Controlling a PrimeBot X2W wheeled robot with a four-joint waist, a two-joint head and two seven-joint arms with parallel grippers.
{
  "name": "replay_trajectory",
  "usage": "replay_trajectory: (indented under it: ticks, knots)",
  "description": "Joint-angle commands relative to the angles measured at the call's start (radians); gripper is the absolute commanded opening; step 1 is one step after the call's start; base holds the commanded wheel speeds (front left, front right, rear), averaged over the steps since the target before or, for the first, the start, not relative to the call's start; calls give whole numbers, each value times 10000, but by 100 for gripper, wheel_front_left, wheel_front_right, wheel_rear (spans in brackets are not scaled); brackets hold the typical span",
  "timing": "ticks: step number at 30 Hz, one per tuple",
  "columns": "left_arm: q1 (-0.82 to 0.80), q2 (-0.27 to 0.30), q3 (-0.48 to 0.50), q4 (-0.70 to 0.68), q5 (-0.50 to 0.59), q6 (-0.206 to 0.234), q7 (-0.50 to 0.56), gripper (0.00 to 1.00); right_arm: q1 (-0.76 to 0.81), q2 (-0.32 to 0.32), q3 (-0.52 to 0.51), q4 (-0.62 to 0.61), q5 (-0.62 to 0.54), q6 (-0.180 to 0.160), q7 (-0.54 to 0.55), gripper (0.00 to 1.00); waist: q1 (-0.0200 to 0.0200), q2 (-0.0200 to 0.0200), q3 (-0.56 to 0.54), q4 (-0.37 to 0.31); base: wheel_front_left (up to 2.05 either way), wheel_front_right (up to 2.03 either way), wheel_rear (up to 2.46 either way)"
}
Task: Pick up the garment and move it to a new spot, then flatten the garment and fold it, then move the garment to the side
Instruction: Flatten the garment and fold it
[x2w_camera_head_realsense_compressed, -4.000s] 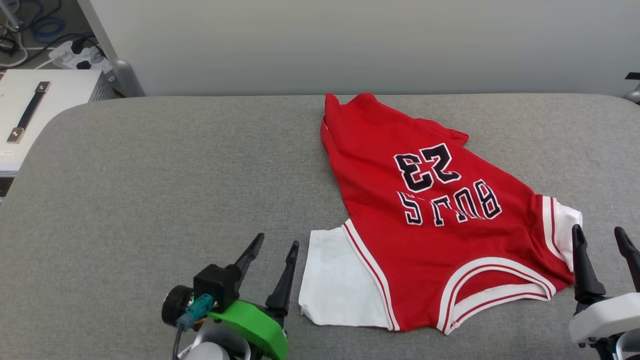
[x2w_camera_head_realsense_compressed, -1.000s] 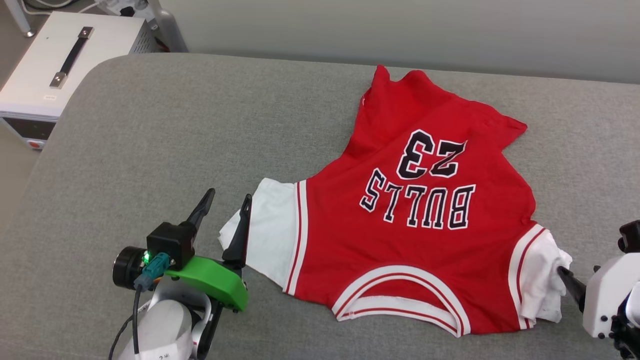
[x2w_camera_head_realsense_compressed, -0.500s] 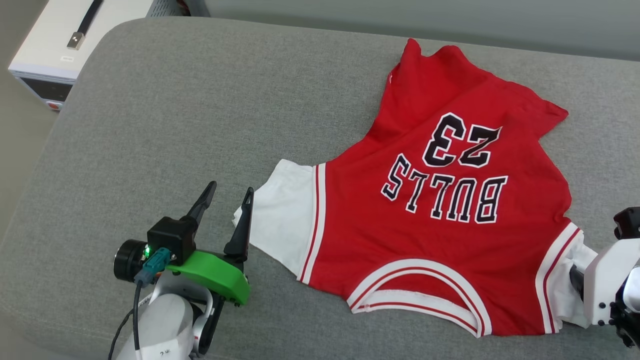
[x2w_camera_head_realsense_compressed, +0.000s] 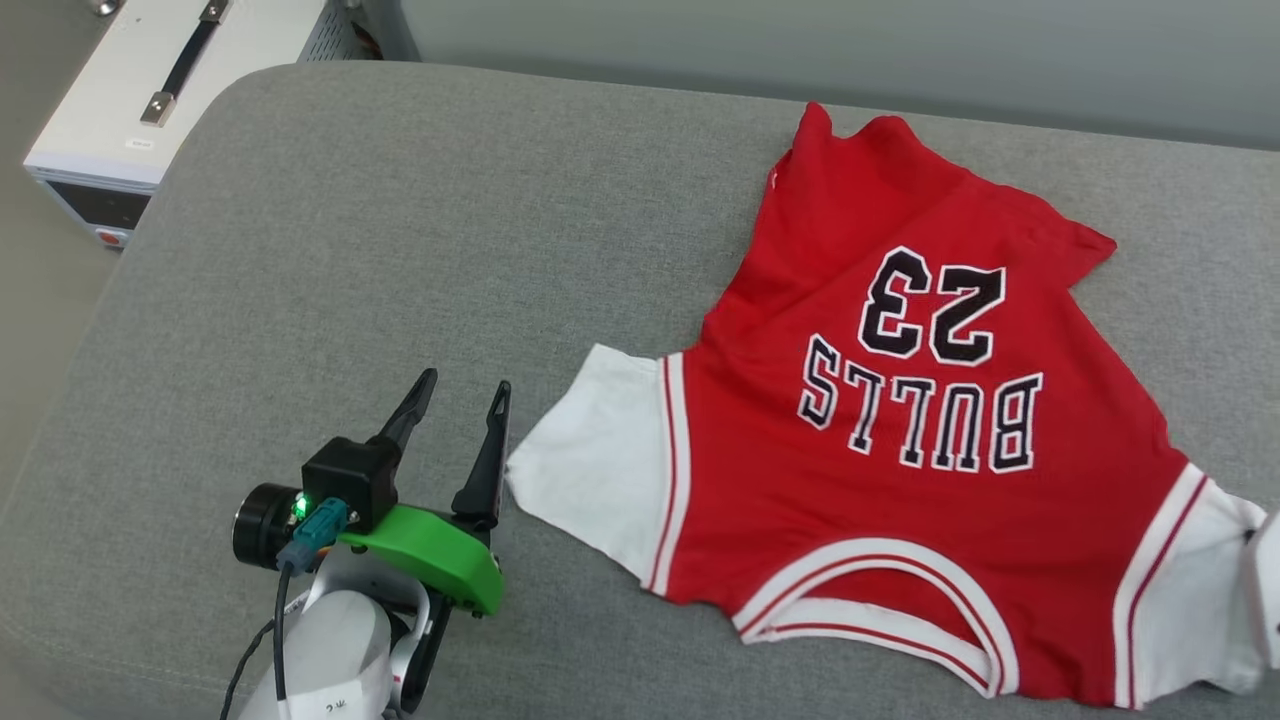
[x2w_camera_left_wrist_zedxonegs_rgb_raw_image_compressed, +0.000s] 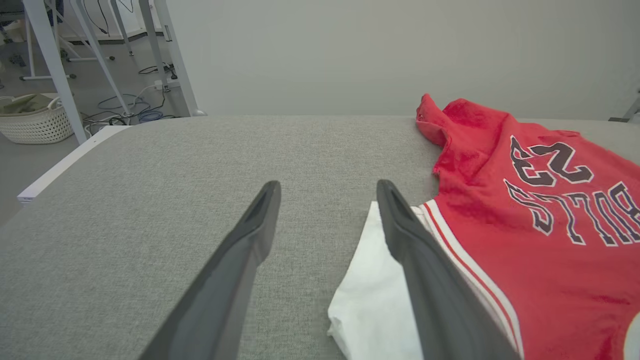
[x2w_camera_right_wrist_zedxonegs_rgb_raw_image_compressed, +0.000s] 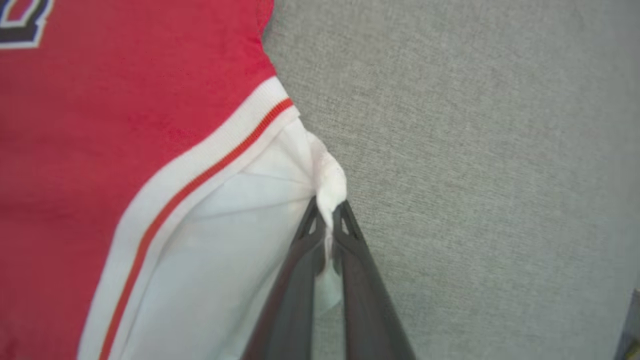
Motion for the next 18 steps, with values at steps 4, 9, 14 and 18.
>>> replay_trajectory:
  ticks: [4, 9, 14, 18]
  knots:
    - [-19, -70, -76, 46, -24, -45, -48, 100, 206, -1020, 96, -167, 164, -9, 274, 0, 0, 0, -89, -65, 0, 0, 0]
    - [-97, -122, -138, 62, -44, -87, -55, 100, -15, -2116, 571, 125, 189, -9, 216, 0, 0, 0, 209, 58, 0, 0, 0]
    - [-221, -201, -199, 117, -37, -117, -61, 100, -580, -2661, 1033, 950, -150, -9, -482, 0, 0, 0, 517, 245, 0, 0, 0]
    - [-348, -239, -204, 170, -42, -132, -64, 100, -1135, -2764, 1341, 1753, -357, -9, -1084, 0, 0, 0, 723, 359, 0, 0, 0]
